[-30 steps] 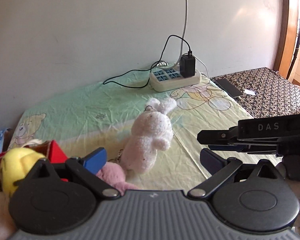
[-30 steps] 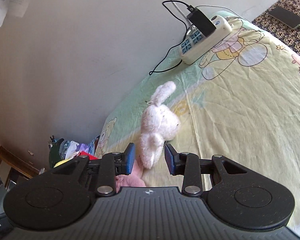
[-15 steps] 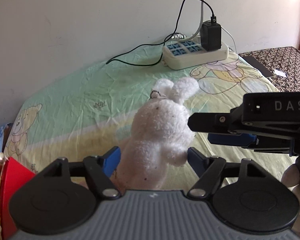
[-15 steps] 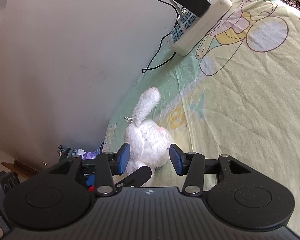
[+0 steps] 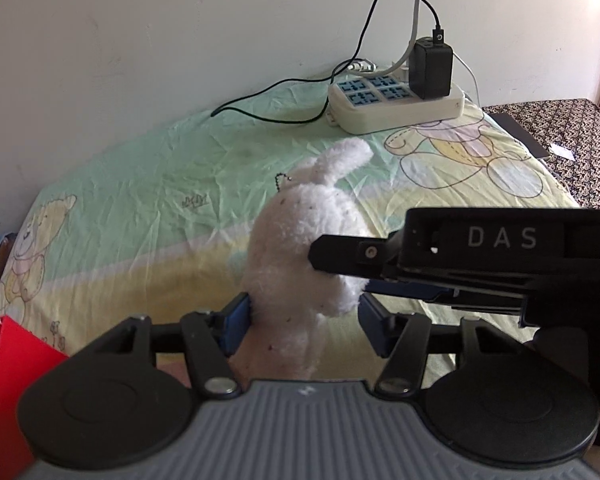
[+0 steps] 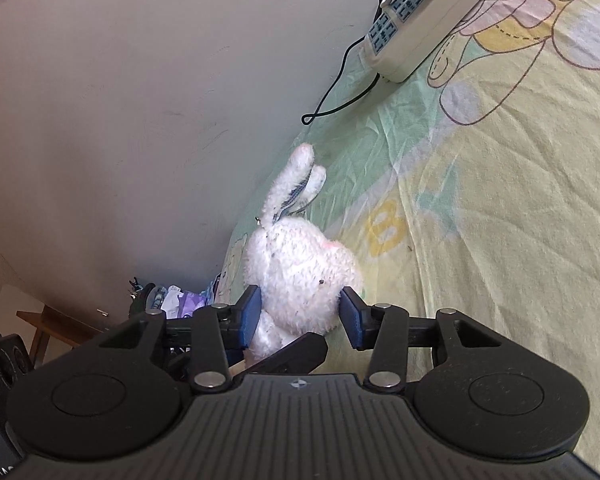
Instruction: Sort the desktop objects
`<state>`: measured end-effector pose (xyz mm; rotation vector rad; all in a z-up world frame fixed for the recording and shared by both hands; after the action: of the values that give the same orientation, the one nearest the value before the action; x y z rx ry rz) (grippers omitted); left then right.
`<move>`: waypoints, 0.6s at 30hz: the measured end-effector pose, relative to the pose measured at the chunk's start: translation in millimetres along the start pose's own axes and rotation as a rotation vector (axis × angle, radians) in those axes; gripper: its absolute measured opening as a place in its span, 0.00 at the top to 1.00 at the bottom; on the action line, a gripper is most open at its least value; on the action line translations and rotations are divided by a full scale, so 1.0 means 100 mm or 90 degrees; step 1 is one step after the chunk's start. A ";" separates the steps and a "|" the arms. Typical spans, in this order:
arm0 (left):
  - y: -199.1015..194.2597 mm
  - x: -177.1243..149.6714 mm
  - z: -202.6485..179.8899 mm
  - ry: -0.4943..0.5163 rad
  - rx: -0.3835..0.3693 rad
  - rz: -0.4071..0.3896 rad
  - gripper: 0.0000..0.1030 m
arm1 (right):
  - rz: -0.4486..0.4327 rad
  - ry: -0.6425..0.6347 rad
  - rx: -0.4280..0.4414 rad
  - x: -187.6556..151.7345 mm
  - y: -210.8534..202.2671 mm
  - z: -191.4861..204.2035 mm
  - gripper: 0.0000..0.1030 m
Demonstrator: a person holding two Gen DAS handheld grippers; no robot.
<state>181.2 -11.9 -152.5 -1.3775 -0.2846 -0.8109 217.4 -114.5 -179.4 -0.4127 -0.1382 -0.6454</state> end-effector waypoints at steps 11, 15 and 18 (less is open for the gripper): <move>-0.52 -0.11 -0.40 -0.015 -0.111 -0.010 0.42 | 0.018 -0.031 -0.054 -0.18 -0.67 0.04 0.58; -0.73 -0.29 -0.64 0.015 -0.146 -0.005 0.42 | 0.023 -0.036 -0.087 -0.33 -0.92 0.04 0.58; -0.89 -0.48 -0.80 0.047 -0.166 0.004 0.42 | 0.041 -0.055 -0.121 -0.50 -1.08 0.07 0.58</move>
<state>67.4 -68.4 -131.6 -1.5857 -0.1201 -0.9153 111.6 -161.6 -150.0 -0.6263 -0.1459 -0.5797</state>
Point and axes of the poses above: each gripper's, at about its wrist camera, not at the fingertips, and y roughly the way its jaws point, z to its left, x to its top, the point moved 10 cm from there along y, roughly the way its jaws point, and after that the axes turned 7 degrees about y, right-handed, at the moved point
